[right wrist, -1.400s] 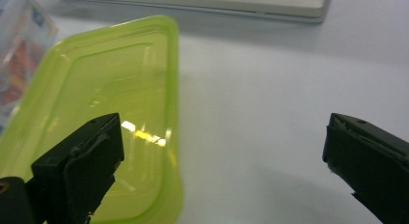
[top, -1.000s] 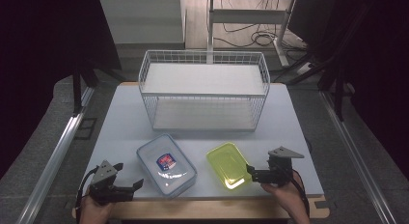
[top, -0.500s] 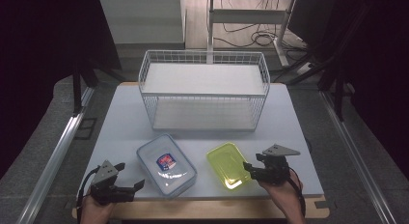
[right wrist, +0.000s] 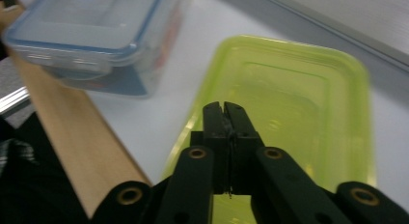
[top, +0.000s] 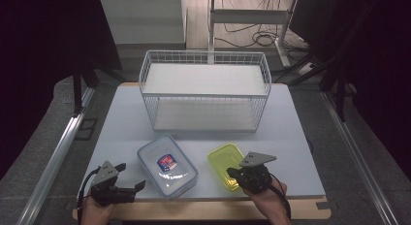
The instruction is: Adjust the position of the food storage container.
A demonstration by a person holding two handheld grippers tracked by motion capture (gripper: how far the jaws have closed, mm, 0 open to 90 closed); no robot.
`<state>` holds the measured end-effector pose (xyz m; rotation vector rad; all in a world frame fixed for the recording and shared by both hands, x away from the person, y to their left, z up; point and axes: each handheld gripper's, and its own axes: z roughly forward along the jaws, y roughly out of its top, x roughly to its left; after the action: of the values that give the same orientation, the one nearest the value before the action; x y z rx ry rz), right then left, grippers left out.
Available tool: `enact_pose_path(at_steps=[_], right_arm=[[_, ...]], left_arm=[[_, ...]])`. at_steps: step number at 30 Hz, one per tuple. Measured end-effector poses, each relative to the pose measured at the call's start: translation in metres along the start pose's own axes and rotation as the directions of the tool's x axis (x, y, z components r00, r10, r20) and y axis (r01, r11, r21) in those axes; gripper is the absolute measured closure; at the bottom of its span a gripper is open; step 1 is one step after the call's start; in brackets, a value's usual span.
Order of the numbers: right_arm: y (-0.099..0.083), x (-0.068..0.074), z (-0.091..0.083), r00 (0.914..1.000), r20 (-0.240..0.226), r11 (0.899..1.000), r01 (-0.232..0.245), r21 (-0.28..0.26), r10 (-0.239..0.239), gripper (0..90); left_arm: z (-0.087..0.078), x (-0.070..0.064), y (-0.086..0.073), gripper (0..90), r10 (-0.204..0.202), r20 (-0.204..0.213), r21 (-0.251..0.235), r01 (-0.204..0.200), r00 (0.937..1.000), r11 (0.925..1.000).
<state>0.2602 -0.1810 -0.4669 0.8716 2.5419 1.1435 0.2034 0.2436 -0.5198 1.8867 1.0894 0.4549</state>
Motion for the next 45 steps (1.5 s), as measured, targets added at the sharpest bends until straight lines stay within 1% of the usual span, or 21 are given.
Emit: enact_pose_path(at_steps=[1,2,5,6,7,11,12,15,18,19,20,22,24,27,28,29,32,39,40,42,45], right_arm=[[0.001,0.005,0.002,0.9995,-0.03,1.0,-0.005,-0.002,0.005,89.9],[0.001,0.005,0.002,0.9995,-0.03,1.0,-0.005,-0.002,0.005,89.9],[0.001,0.014,0.007,0.9962,-0.087,1.0,-0.007,0.011,0.008,89.9],[0.001,0.015,0.009,0.9954,-0.095,1.0,-0.004,0.013,0.006,89.9],[0.0,0.018,0.012,0.9939,-0.11,1.0,-0.004,0.029,0.007,89.9],[-0.005,0.022,0.022,0.9921,-0.126,0.997,0.01,0.077,-0.001,89.9],[-0.007,0.023,0.025,0.993,-0.118,0.995,0.021,0.101,-0.009,89.9],[-0.008,0.021,0.025,0.9934,-0.114,0.994,0.024,0.108,-0.012,89.9],[-0.01,0.016,0.021,0.9958,-0.088,0.992,0.038,0.121,-0.027,89.9],[-0.013,0.009,0.017,0.9971,-0.075,0.991,0.02,0.13,-0.01,89.9],[-0.013,0.009,0.017,0.9971,-0.075,0.991,0.02,0.13,-0.01,89.9],[-0.016,0.0,0.012,0.9984,-0.056,0.99,0.002,0.14,0.006,89.9],[-0.019,-0.009,0.008,0.9987,-0.043,0.99,-0.023,0.139,0.029,89.9],[-0.021,-0.021,0.001,0.9988,-0.017,0.99,-0.044,0.131,0.047,89.9],[-0.023,-0.027,-0.002,0.9983,-0.002,0.99,-0.058,0.129,0.059,89.9],[-0.023,-0.027,-0.002,0.9983,-0.002,0.99,-0.058,0.129,0.059,89.9],[-0.025,-0.037,-0.006,0.9972,0.007,0.99,-0.074,0.124,0.074,89.9],[-0.03,-0.054,-0.014,0.9911,0.054,0.986,-0.127,0.109,0.122,89.9],[-0.029,-0.054,-0.015,0.9887,0.061,0.984,-0.143,0.104,0.137,89.9],[-0.028,-0.053,-0.015,0.9886,0.061,0.985,-0.143,0.095,0.137,89.9],[-0.02,-0.045,-0.012,0.9875,0.055,0.987,-0.151,0.048,0.148,88.3]], left_arm=[[0.0,0.0,0.0,4.3,0.0,0.001,-0.002,0.0,1.0,1.0],[0.0,0.0,0.0,4.3,-0.001,0.001,-0.003,0.001,1.0,1.0],[0.0,0.0,0.0,4.4,-0.002,0.003,-0.002,0.002,1.0,1.0],[0.0,0.0,0.0,4.4,-0.002,0.003,0.001,0.002,1.0,1.0],[0.0,0.0,0.0,4.5,-0.002,0.002,0.002,0.002,1.0,1.0],[0.0,-0.001,0.0,4.4,-0.001,0.003,0.0,0.001,1.0,1.0],[0.0,-0.001,0.0,4.5,-0.001,0.003,-0.001,0.001,1.0,1.0],[0.0,-0.001,0.0,4.5,-0.002,0.002,0.0,0.002,1.0,1.0],[0.0,-0.001,0.0,4.5,-0.004,0.006,0.0,0.004,1.0,1.0],[0.0,-0.001,0.0,4.6,-0.004,0.007,0.002,0.004,1.0,1.0],[0.0,-0.001,0.0,4.6,-0.003,0.007,0.004,0.003,1.0,1.0],[0.001,-0.001,0.0,4.6,-0.001,0.008,0.005,0.001,1.0,1.0],[0.001,-0.001,0.0,4.6,-0.001,0.009,0.005,0.001,1.0,1.0],[0.001,-0.001,0.0,4.6,-0.003,0.01,0.005,0.003,0.9999,1.0],[0.0,-0.001,0.0,4.7,-0.003,0.01,0.005,0.003,0.9999,1.0],[0.0,-0.001,0.0,4.7,-0.003,0.009,0.005,0.003,1.0,1.0],[0.001,-0.001,0.0,4.7,-0.004,0.01,0.006,0.004,0.9999,1.0],[0.001,-0.001,0.0,4.7,-0.006,0.01,0.005,0.006,0.9999,1.0],[0.001,-0.001,0.0,4.7,-0.006,0.01,0.005,0.006,0.9999,1.0],[0.001,0.0,0.0,4.7,-0.007,0.011,0.004,0.007,0.9999,1.0],[0.001,0.0,-0.001,4.7,-0.011,0.01,0.003,0.011,0.9999,0.9999]])
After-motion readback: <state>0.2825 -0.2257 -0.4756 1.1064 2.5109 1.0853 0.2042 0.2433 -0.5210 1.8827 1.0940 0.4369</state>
